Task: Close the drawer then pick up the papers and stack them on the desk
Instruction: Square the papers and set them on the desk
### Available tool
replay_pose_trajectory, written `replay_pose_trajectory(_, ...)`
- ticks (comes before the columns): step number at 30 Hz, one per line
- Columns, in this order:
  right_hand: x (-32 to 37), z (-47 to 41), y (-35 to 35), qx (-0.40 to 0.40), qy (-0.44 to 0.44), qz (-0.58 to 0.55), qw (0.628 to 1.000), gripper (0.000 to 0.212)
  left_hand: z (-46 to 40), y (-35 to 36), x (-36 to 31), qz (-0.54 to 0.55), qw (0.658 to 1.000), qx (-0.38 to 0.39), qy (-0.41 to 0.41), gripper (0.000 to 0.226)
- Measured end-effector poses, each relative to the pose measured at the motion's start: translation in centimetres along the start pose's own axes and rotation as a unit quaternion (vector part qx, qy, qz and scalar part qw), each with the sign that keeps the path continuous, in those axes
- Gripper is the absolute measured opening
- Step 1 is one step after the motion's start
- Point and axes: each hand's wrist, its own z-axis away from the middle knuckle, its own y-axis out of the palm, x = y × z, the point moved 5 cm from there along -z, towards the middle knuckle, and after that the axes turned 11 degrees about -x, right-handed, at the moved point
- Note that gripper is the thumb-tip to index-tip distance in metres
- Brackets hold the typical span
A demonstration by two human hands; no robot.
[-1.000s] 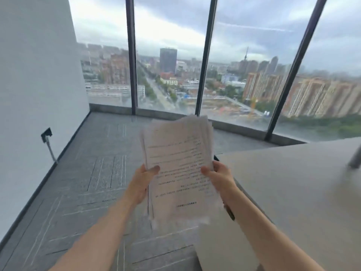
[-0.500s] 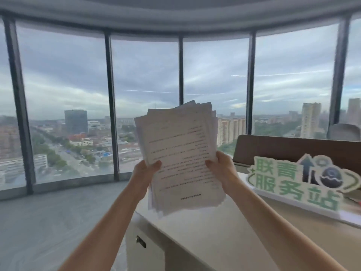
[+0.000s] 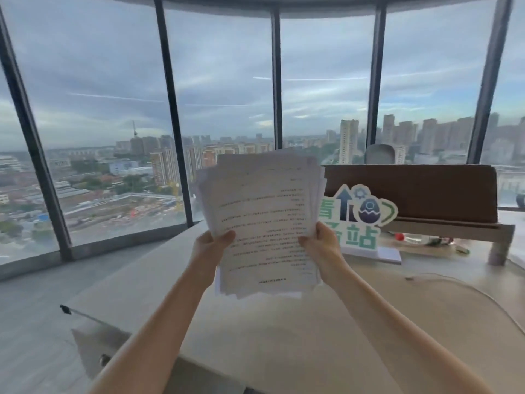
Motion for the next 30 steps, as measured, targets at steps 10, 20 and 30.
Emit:
replay_pose_trajectory(10,-7.3,-7.9,3.1,-0.024,0.015,0.002,1.0,0.04,-9.9,3.6,9.4,0.008,0.999,0.005,-0.041,0.028)
replay_pose_trajectory(20,-6.6,-11.3,4.4,-0.005,0.029,-0.039,0.999,0.043,-12.0,5.1,7.3,-0.012,1.0,0.011,-0.022,0.026)
replay_pose_trajectory(30,-7.6,-10.0,4.2,0.019,0.022,-0.07,0.997,0.045,-10.7,4.8,7.4,-0.03,0.999,0.029,-0.004,0.025)
